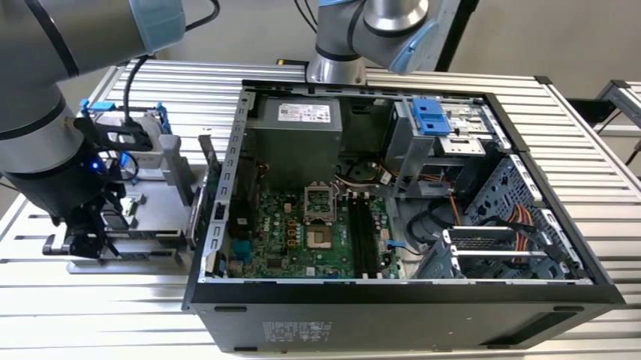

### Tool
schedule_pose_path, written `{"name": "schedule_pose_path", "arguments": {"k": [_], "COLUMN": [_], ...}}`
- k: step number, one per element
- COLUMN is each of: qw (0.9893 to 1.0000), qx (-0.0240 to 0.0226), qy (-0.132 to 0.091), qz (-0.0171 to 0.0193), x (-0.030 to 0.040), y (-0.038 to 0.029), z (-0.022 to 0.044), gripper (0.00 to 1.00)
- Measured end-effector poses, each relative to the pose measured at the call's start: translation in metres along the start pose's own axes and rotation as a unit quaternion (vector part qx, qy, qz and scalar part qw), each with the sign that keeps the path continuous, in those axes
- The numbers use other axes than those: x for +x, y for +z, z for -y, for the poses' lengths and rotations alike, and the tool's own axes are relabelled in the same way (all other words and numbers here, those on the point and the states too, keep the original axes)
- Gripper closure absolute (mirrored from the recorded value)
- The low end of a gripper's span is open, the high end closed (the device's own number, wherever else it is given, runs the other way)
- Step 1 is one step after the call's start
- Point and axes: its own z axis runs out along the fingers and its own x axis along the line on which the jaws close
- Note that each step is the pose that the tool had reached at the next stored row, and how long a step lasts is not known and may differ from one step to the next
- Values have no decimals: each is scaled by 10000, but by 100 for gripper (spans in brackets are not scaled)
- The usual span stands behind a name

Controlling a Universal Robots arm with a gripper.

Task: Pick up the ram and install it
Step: 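Pick up the ram and move it above insertion slot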

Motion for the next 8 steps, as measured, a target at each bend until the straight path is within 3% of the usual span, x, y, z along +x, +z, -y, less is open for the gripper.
{"name": "schedule_pose_path", "arguments": {"k": [8], "qw": [10000], "qx": [0], "qy": [0], "qz": [0], "x": [0], "y": [21], "z": [0], "gripper": [0]}}
